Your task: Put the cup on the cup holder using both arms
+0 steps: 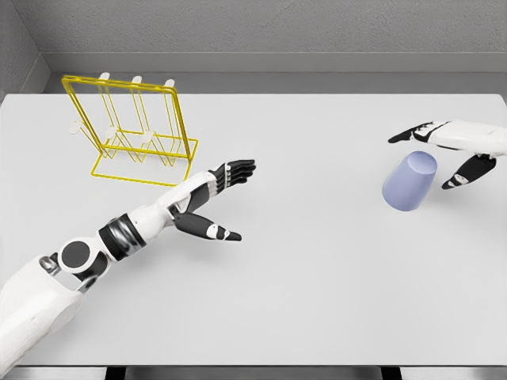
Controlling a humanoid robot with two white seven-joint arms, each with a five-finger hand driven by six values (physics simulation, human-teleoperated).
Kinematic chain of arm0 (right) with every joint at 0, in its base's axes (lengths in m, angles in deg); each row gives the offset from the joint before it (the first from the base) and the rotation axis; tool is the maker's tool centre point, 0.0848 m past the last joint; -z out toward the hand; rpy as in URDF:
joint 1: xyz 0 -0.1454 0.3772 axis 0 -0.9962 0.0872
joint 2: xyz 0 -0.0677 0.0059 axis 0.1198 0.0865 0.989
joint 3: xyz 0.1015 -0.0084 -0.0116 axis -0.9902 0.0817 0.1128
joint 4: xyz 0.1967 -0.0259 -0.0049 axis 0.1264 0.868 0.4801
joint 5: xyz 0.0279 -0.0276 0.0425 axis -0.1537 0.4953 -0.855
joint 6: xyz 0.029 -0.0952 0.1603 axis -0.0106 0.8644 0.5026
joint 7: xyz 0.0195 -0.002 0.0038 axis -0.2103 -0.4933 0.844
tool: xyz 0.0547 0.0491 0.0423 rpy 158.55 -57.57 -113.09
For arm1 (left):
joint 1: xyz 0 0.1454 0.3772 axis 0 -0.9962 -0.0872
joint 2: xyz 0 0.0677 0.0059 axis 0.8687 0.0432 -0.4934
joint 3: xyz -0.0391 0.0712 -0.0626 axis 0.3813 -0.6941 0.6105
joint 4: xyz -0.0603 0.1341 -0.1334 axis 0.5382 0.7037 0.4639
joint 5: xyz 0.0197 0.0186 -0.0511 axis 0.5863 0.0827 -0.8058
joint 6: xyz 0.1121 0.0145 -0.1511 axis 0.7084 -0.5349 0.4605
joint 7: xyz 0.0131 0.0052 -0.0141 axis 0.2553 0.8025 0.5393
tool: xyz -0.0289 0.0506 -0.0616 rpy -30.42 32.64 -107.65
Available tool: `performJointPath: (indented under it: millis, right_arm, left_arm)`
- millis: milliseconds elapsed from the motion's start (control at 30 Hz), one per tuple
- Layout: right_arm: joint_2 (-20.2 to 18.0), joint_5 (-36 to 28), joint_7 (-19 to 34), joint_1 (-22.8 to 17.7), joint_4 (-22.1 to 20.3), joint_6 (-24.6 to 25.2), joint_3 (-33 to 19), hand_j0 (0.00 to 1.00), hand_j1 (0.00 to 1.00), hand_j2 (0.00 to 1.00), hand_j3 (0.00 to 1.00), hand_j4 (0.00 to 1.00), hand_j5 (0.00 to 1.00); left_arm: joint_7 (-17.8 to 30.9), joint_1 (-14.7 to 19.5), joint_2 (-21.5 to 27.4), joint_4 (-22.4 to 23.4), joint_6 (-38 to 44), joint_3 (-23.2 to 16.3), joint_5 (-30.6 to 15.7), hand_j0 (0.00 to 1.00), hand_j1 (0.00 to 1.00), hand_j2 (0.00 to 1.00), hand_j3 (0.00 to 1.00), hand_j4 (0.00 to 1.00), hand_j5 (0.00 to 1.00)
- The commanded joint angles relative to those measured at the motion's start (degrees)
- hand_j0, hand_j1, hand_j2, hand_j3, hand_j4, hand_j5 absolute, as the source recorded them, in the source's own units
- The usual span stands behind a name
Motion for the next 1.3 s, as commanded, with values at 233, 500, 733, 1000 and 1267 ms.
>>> performJointPath:
  millis: [233, 500, 733, 1000, 1267]
  right_arm:
    - [0.69, 0.33, 0.17, -0.09, 0.06, 0.15, 0.76, 1.0, 1.0, 1.0, 1.0, 1.0, 1.0]
    - [1.48, 0.95, 0.17, -0.26, 0.5, 0.15, 0.85, 1.0, 1.0, 1.0, 1.0, 1.0, 1.0]
    - [2.54, 2.09, 0.17, -0.44, 0.94, 0.15, 0.94, 1.0, 1.0, 1.0, 1.0, 1.0, 1.0]
    - [2.63, 2.27, 0.17, -0.44, 1.64, 0.15, 1.55, 1.0, 1.0, 1.0, 1.0, 1.0, 1.0]
    - [2.63, 3.24, 0.17, -0.26, 2.43, 0.15, 1.47, 0.89, 0.89, 0.89, 0.89, 0.89, 0.89]
  left_arm:
    - [-0.28, 0.18, -1.01, 0.59, 0.13, 0.05, -0.25, 1.0, 1.0, 1.0, 1.0, 1.0, 1.0]
    - [-0.11, 0.26, -1.1, 1.64, 0.13, 0.05, -0.51, 1.0, 1.0, 1.0, 1.0, 1.0, 1.0]
    - [0.07, 0.26, -1.1, 1.64, 0.13, 0.05, -0.43, 1.0, 1.0, 1.0, 1.0, 1.0, 1.0]
    - [-0.02, 0.35, -1.19, 2.17, 0.04, -0.04, -0.25, 1.0, 1.0, 1.0, 1.0, 1.0, 1.0]
    - [-0.02, 0.35, -1.8, 3.05, -0.14, 0.05, -0.43, 1.0, 1.0, 1.0, 1.0, 1.0, 1.0]
